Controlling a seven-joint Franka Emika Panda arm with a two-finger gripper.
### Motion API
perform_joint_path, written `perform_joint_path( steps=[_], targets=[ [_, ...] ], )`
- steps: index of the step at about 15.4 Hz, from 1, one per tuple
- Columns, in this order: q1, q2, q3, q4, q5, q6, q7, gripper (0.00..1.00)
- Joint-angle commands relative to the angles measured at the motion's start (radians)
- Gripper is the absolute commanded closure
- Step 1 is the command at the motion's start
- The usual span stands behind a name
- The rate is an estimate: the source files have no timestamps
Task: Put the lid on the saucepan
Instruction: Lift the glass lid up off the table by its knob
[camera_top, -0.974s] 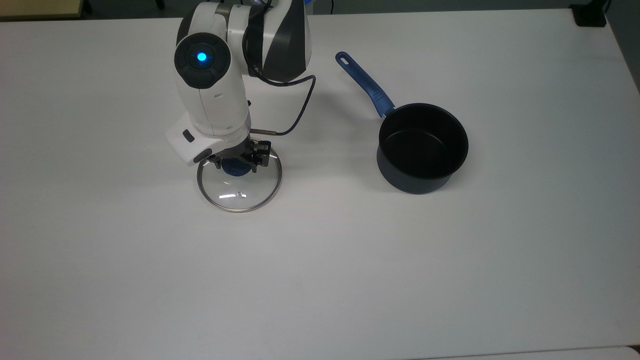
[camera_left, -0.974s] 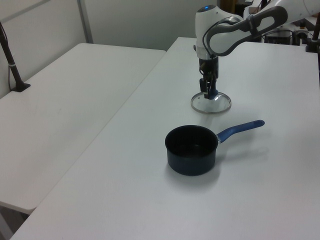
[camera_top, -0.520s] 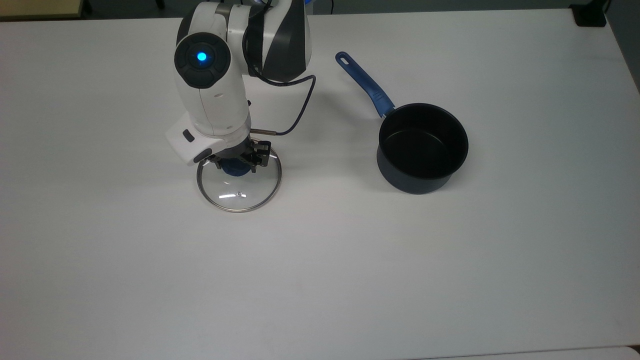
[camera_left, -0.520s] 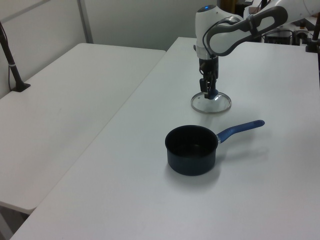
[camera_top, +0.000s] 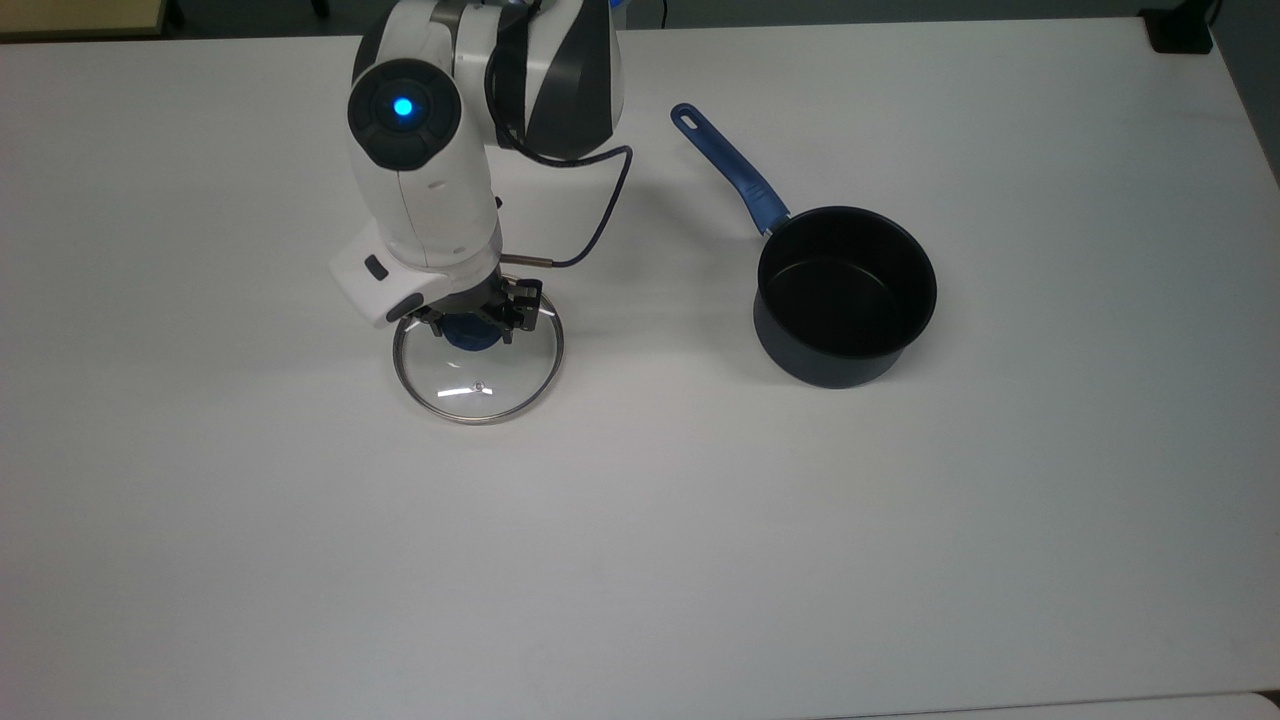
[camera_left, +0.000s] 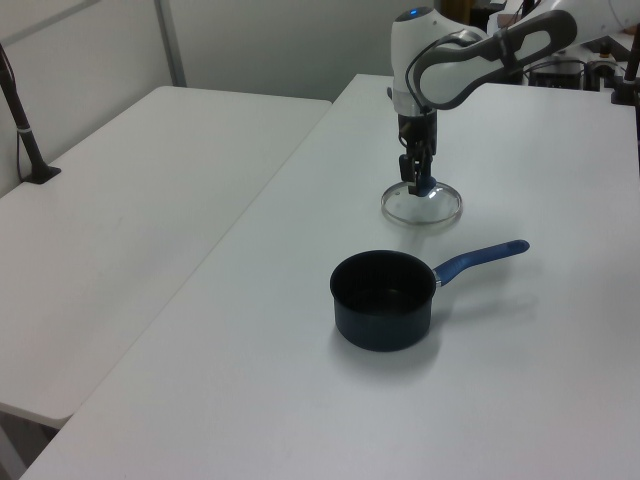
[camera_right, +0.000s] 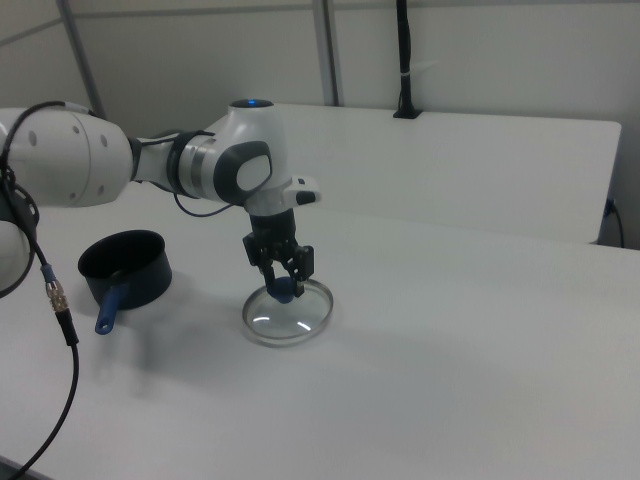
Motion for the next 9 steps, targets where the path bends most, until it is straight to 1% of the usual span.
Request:
perform_joint_path(
  steps=[1,5,9],
  targets=[
    [0.006,-0.101,-0.009,-0.026,-0.014,-0.052,-0.016,0.45],
    [0.006,-0.165,-0.018,-0.025,-0.015,-0.101,-0.014,0.45],
    [0.006,-0.21,-0.033,-0.014,-0.041,-0.184,-0.016,0.46]
  ],
)
